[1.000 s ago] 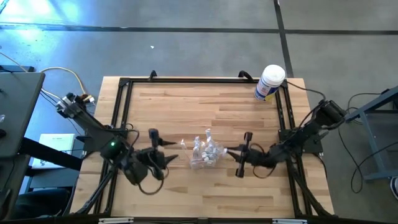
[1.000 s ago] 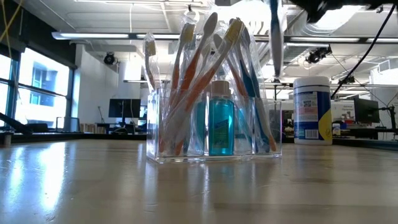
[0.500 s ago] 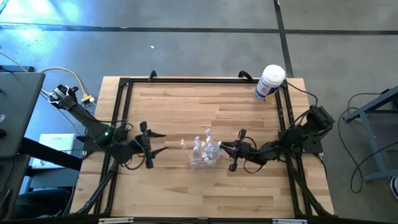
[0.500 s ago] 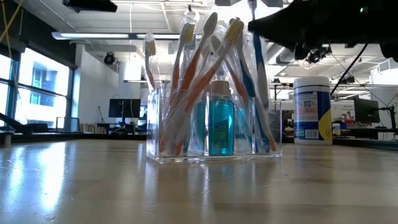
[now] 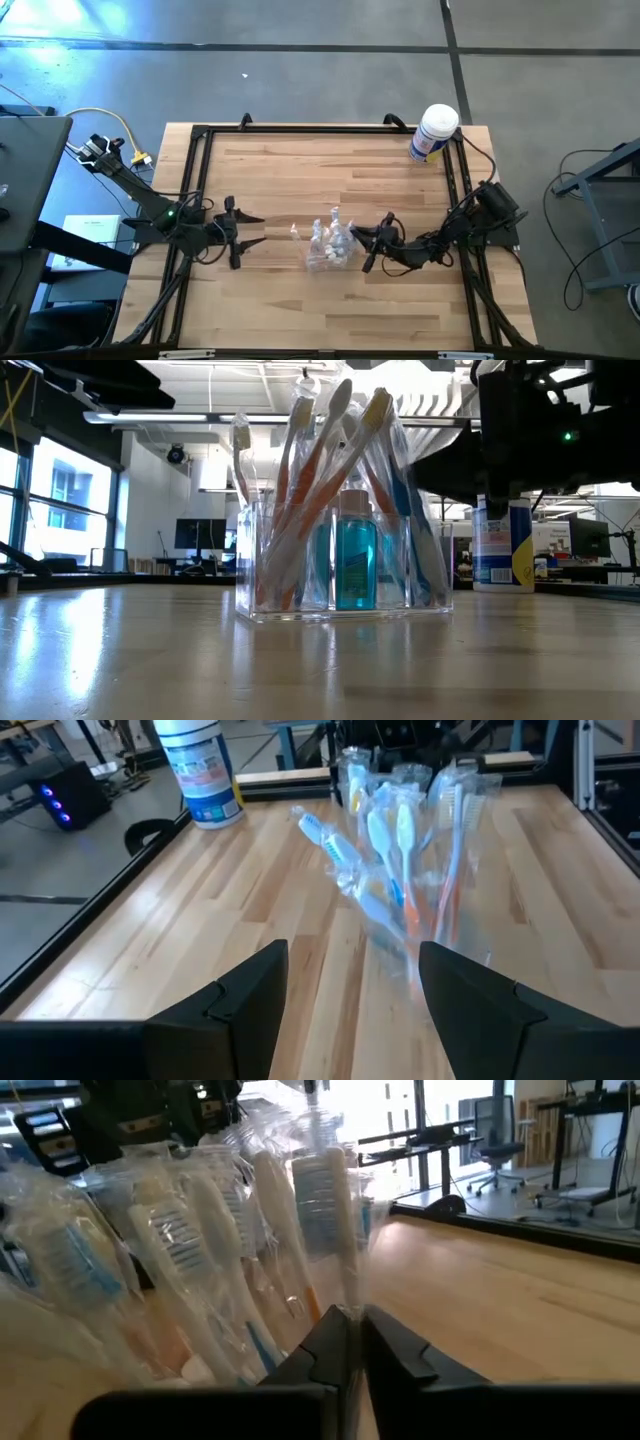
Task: Pick & Place toothbrushing station
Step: Put the blue toothbrush into the transparent organizer, then return to Home Position
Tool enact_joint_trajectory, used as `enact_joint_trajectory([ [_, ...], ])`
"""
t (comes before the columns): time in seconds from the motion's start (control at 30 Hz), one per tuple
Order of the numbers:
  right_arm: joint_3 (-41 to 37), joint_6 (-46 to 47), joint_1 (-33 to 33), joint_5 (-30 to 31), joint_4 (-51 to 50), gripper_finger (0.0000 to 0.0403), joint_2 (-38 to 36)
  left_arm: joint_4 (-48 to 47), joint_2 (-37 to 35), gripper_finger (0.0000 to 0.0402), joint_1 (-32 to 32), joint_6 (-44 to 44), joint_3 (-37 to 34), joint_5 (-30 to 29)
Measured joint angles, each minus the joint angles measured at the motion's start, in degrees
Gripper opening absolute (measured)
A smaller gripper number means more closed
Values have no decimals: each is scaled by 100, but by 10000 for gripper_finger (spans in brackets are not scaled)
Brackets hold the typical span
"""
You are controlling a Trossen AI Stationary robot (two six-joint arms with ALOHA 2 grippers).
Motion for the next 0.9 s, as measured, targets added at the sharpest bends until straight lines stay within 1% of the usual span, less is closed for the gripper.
enact_joint_trajectory([
  [0.13,0,317,-4,-12,-34,30,12,2,0,218,2,-42,-24,0],
  [0.23,-4,210,46,-55,-157,57,-8,0,0,218,2,-67,-24,2],
  [0.43,-4,-367,230,-47,-114,135,-267,-2,2,218,0,-80,-24,4],
  [0.63,-4,-979,415,15,-277,217,-826,-2,5,218,0,-9,-24,4],
  [0.77,-4,-1446,599,254,-675,251,-1266,-4,7,218,-9,-7,-24,5],
  [0.9,-4,-1842,898,844,-1148,258,-1812,-4,7,218,-9,-71,-24,16],
])
